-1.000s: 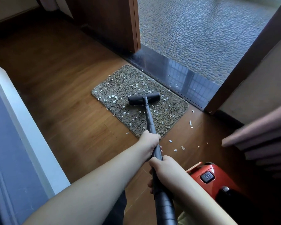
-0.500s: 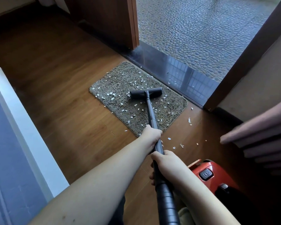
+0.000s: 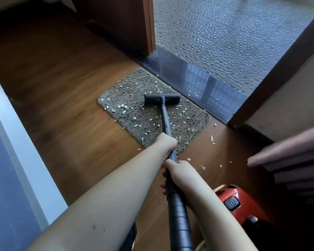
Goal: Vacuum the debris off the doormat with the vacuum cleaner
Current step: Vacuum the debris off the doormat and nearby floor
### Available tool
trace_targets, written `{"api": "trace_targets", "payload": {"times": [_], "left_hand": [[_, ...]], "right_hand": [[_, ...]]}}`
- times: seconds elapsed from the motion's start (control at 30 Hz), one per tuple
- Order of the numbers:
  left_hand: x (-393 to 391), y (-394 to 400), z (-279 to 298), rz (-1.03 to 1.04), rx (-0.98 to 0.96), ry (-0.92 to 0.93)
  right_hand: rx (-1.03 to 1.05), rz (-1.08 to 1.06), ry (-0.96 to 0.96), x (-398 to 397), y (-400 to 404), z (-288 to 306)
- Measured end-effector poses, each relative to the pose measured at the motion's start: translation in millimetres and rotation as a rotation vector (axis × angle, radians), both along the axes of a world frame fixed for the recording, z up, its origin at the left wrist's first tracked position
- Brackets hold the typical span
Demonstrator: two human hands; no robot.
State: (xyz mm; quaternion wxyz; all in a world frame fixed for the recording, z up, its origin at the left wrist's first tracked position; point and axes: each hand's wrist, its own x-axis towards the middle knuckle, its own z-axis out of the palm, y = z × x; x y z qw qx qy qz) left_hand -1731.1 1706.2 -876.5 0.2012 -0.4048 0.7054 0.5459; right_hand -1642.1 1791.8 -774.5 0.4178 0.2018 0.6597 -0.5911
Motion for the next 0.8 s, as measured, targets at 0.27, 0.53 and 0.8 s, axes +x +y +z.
{"api": "trace_targets", "payload": {"times": [0.27,0.53,0.8], "left_hand": [[29.0,2.2,8.8,0.017,0.042,-0.010],[75.7,15.7,19.4,0.045,0.064,-0.010],[67.7,11.8,19.5,0.102,0.089,-0.004]], "right_hand": [[0.023,0.062,-0.002,26.8,2.0,12.9],[0.039,0.129,-0.023,63.0,19.0,36.0],[0.051,0.167,0.031,55.3,15.8,32.9]]}}
